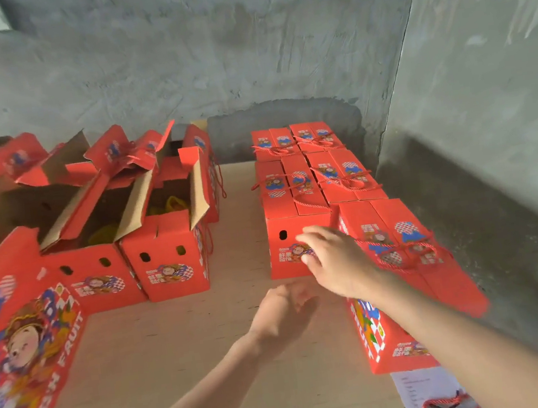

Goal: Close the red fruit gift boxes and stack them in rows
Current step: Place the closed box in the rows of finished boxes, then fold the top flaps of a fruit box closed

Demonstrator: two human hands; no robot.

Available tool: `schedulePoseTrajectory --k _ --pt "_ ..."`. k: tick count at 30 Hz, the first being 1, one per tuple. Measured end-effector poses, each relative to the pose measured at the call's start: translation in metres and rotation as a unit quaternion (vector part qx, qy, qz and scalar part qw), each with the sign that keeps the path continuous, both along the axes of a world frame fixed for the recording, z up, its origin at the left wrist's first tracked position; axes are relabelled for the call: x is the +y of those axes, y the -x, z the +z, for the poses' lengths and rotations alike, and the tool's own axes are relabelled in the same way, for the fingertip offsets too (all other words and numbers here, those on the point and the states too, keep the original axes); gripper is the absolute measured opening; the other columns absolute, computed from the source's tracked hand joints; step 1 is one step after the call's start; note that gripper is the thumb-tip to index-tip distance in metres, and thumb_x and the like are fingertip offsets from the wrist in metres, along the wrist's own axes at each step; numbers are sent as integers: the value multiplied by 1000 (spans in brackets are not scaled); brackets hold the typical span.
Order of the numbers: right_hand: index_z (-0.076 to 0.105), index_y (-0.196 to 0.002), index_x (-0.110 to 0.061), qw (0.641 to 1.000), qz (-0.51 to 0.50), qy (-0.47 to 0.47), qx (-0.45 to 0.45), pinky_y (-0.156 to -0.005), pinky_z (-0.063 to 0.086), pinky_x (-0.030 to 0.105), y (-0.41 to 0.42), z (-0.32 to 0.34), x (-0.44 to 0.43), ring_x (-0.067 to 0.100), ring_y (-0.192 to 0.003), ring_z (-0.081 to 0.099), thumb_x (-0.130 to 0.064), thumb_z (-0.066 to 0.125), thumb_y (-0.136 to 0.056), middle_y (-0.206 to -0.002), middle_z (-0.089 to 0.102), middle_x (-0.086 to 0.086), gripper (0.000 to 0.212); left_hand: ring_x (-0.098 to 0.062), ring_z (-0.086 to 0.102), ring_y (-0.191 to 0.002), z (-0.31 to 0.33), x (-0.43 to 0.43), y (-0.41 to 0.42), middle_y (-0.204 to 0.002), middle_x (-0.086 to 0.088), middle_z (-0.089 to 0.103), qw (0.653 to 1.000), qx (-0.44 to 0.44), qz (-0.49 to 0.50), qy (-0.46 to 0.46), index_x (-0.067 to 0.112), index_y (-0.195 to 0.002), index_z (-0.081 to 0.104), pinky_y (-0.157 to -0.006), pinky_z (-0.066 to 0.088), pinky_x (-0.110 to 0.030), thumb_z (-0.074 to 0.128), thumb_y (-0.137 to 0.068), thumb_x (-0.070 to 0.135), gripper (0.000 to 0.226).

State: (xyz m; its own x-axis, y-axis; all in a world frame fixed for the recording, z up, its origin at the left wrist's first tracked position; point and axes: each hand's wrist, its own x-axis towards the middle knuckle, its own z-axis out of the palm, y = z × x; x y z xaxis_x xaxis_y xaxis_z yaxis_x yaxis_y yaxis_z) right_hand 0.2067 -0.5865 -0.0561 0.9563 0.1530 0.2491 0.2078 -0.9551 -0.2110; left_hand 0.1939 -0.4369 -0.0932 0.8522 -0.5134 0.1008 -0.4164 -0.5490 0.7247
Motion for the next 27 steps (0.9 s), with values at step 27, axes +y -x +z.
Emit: schedulePoseTrajectory --k 27 --pt "34 -116 -8 962 -44 -183 198 -87 47 42 -130 -95 250 32 -108 54 -23 55 -89 -123 46 12 37 -21 19 -142 8 363 -88 -150 -1 34 912 -114 237 -313 16 -147 26 -116 5 -34 48 -94 41 63"
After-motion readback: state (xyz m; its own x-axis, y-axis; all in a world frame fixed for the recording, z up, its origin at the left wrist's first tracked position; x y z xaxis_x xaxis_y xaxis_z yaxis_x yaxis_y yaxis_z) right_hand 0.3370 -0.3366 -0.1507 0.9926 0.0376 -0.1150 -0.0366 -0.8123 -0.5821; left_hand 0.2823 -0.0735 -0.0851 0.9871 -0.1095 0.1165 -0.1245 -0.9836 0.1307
